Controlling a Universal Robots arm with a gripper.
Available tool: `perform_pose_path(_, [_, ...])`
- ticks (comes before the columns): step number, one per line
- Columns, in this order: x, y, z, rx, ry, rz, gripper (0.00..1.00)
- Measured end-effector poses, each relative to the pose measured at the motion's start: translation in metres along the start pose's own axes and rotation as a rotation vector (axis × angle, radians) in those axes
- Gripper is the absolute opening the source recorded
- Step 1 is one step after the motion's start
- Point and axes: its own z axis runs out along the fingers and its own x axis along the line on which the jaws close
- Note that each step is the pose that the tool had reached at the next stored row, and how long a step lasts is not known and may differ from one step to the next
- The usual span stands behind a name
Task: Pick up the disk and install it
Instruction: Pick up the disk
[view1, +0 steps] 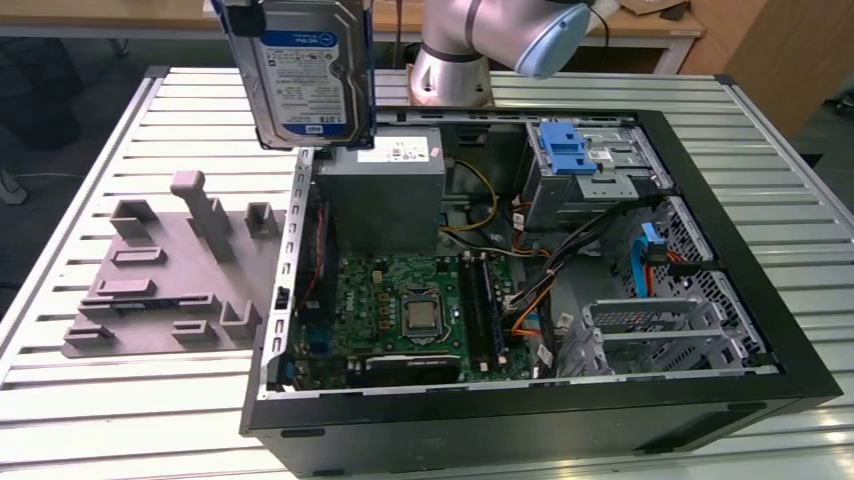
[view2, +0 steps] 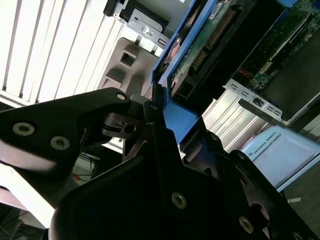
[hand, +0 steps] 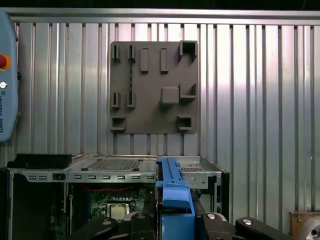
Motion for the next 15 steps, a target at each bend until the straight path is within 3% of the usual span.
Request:
perform_pose_path(11, [0.0058, -0.0042, -0.0002, -0.0001, 0.0, 0.0, 0.36])
perform_pose_path(15, [0.0063, -0.0116, -0.0003, 0.0, 0.0001, 0.0, 0.36])
